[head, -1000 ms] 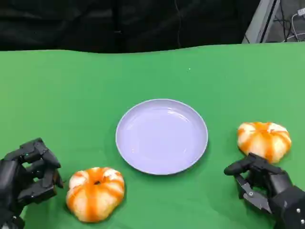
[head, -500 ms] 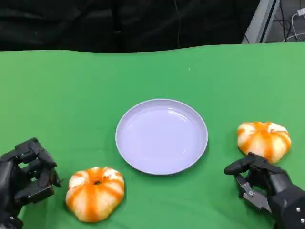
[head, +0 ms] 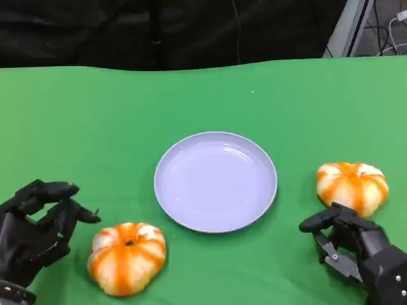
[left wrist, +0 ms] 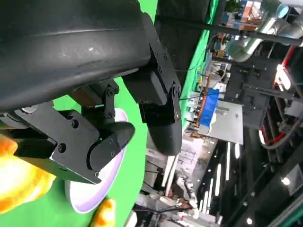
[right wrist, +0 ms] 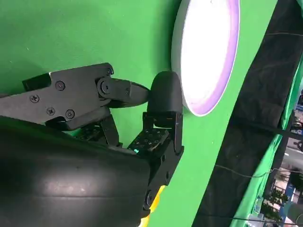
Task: Grasp the bread from the table and place it into the plate.
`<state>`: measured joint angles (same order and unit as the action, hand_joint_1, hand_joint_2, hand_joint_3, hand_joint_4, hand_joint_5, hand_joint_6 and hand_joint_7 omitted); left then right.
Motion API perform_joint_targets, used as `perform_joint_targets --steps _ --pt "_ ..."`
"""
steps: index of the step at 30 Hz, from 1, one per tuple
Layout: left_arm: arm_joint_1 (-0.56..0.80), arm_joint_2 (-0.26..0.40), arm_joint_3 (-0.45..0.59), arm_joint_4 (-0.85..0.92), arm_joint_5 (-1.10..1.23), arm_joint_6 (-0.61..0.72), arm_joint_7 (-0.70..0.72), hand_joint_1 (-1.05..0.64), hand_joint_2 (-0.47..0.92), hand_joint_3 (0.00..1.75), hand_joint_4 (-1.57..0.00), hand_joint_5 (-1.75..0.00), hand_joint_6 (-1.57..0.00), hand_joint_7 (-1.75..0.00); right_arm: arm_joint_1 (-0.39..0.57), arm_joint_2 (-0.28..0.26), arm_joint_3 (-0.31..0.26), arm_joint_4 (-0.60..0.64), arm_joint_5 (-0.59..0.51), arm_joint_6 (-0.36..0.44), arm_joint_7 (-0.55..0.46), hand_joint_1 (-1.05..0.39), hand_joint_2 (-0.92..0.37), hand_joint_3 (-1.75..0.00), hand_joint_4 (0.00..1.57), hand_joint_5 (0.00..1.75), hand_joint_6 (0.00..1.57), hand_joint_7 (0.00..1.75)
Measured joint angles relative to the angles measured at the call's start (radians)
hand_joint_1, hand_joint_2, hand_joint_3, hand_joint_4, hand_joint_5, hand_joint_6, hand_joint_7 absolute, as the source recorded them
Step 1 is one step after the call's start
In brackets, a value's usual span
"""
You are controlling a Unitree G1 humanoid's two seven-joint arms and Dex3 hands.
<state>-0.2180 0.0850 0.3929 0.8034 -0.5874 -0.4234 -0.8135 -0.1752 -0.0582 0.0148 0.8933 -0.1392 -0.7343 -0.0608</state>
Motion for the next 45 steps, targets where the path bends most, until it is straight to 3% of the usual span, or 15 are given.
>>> perform_joint_targets --steps 2,7,8,9,15,17,19,38,39,45 --pt "0.005 -0.001 0.004 -0.001 0.000 0.000 -0.016 -0.14 0.82 0.20 -1.10 -0.15 -1.02 0.00 0.000 0.000 0.000 0.000 0.000 0.000 0.000 -0.30 -0.92 -0.40 0.66 1.74 0.79 1.06" --pt "0.010 -0.003 0.007 -0.002 0.000 0.000 -0.024 -0.15 0.84 0.16 -1.12 -0.11 -1.02 0.00 0.000 0.000 0.000 0.000 0.000 0.000 -0.001 -0.30 -0.92 -0.41 0.66 1.74 0.79 1.07" --pt "0.010 -0.004 0.007 -0.002 0.000 0.000 -0.024 -0.34 0.87 0.11 -0.96 -0.06 -0.86 0.00 0.000 0.000 0.000 0.000 0.000 0.000 -0.001 -0.30 -0.92 -0.41 0.67 1.74 0.79 1.07" --pt "0.011 -0.003 0.007 -0.001 0.001 -0.003 -0.036 -0.41 0.89 0.07 -0.90 -0.03 -0.81 0.00 0.000 0.000 0.000 0.000 0.000 0.000 -0.001 -0.30 -0.92 -0.41 0.67 1.75 0.79 1.07" --pt "0.011 -0.001 0.004 0.012 0.021 -0.053 -0.120 -0.49 0.92 0.02 -0.84 -0.01 -0.75 0.00 -0.001 0.000 0.000 0.000 0.000 0.003 0.000 -0.30 -0.92 -0.41 0.68 1.75 0.78 1.07" --pt "0.010 0.001 0.005 0.022 0.024 -0.060 -0.133 -0.76 0.91 0.01 -0.54 0.00 -0.50 0.00 -0.001 0.000 0.000 -0.001 0.000 0.004 0.000 -0.30 -0.92 -0.40 0.68 1.75 0.79 1.08" --pt "0.009 0.011 0.006 0.044 0.029 -0.085 -0.177 -0.81 0.91 0.01 -0.49 0.00 -0.45 0.00 -0.002 0.000 0.000 0.000 0.000 0.004 0.000 -0.30 -0.92 -0.40 0.68 1.75 0.79 1.08" --pt "-0.006 0.025 0.031 0.091 0.030 -0.125 -0.231 -0.83 0.92 0.00 -0.47 0.00 -0.44 0.00 -0.002 0.000 -0.001 0.000 0.000 0.003 0.000 -0.30 -0.92 -0.40 0.68 1.75 0.78 1.09" --pt "-0.006 0.025 0.031 0.091 0.030 -0.125 -0.231 -0.87 0.92 0.06 -0.46 0.00 -0.43 0.00 -0.002 0.000 -0.001 0.000 0.000 0.003 0.000 -0.30 -0.92 -0.40 0.67 1.75 0.78 1.09" --pt "0.020 0.045 -0.082 0.035 0.332 -0.393 -0.010 -0.87 0.92 0.08 -0.46 0.00 -0.44 0.00 -0.004 0.000 -0.001 0.002 0.002 0.005 0.001 -0.30 -0.92 -0.40 0.67 1.75 0.78 1.09"
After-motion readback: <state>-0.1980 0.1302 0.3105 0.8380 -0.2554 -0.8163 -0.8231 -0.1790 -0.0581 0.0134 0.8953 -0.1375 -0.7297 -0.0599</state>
